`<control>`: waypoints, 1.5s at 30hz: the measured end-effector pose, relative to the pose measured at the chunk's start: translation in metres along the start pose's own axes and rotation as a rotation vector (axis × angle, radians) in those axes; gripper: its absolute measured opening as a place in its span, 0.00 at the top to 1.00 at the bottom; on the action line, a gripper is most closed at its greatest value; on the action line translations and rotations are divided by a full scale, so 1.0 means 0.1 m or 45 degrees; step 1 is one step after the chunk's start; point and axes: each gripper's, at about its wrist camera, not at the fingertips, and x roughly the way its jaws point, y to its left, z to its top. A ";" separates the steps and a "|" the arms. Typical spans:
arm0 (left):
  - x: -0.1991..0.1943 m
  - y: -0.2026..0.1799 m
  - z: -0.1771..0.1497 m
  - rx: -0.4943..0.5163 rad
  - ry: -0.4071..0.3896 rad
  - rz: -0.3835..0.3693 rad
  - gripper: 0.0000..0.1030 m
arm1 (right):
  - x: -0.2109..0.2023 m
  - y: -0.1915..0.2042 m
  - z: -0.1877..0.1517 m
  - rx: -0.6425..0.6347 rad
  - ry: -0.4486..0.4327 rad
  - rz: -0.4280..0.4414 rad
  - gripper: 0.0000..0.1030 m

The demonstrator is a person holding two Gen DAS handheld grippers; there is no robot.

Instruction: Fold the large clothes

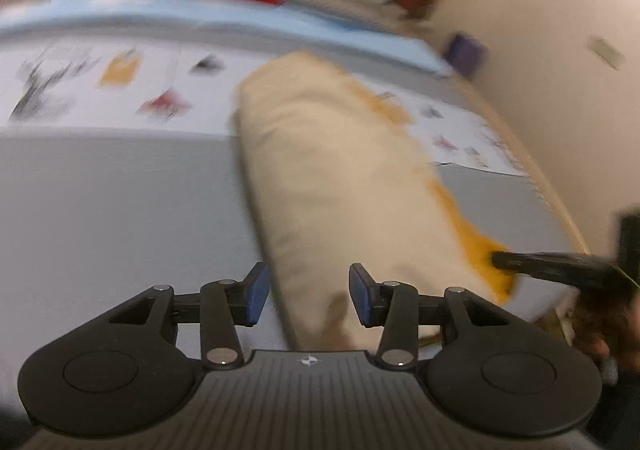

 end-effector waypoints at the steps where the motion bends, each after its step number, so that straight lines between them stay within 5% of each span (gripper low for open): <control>1: -0.03 -0.01 0.01 -0.009 -0.034 -0.035 0.51 | -0.07 0.01 -0.01 -0.005 -0.036 0.019 0.96; 4: 0.00 -0.15 0.07 0.044 -0.108 -0.051 0.44 | -0.42 -0.08 -0.02 0.045 -0.192 0.056 0.99; 8: 0.17 -0.25 0.03 0.069 -0.030 -0.107 0.44 | -0.75 -0.29 -0.06 0.159 -0.313 0.000 0.99; 11: 0.35 -0.36 0.03 0.142 0.006 -0.097 0.44 | -0.68 -0.38 -0.14 0.168 -0.215 -0.080 0.99; 15: 0.86 -0.34 -0.14 0.241 0.270 0.127 0.38 | -0.44 -0.34 -0.24 0.086 -0.053 -0.123 0.99; 18: 0.78 -0.30 -0.05 0.200 0.218 0.104 0.41 | -0.31 -0.29 -0.26 0.052 0.040 -0.152 0.99; 22: 0.52 -0.45 0.02 0.297 0.050 -0.055 0.41 | -0.18 -0.20 -0.21 0.007 0.121 -0.209 0.99; 26: 0.93 -0.57 -0.25 0.474 0.311 0.069 0.36 | -0.10 -0.11 -0.24 -0.049 0.187 -0.239 0.99; 30: 0.95 -0.48 -0.16 0.367 0.323 0.040 0.35 | 0.04 -0.08 -0.31 -0.088 0.276 -0.295 0.99; 34: 0.85 -0.42 -0.11 0.307 0.309 0.010 0.35 | -0.06 -0.07 -0.27 -0.061 0.164 -0.300 0.98; 40: 0.62 -0.24 -0.02 0.058 0.242 -0.070 0.36 | -0.38 -0.23 -0.07 0.162 -0.158 -0.258 0.60; 42: 0.59 -0.18 0.03 -0.027 0.215 -0.080 0.36 | -0.36 -0.28 -0.03 0.228 -0.165 -0.188 0.53; 45: 0.58 -0.10 0.12 -0.125 0.189 -0.081 0.36 | -0.14 -0.34 -0.01 0.309 -0.035 -0.134 0.48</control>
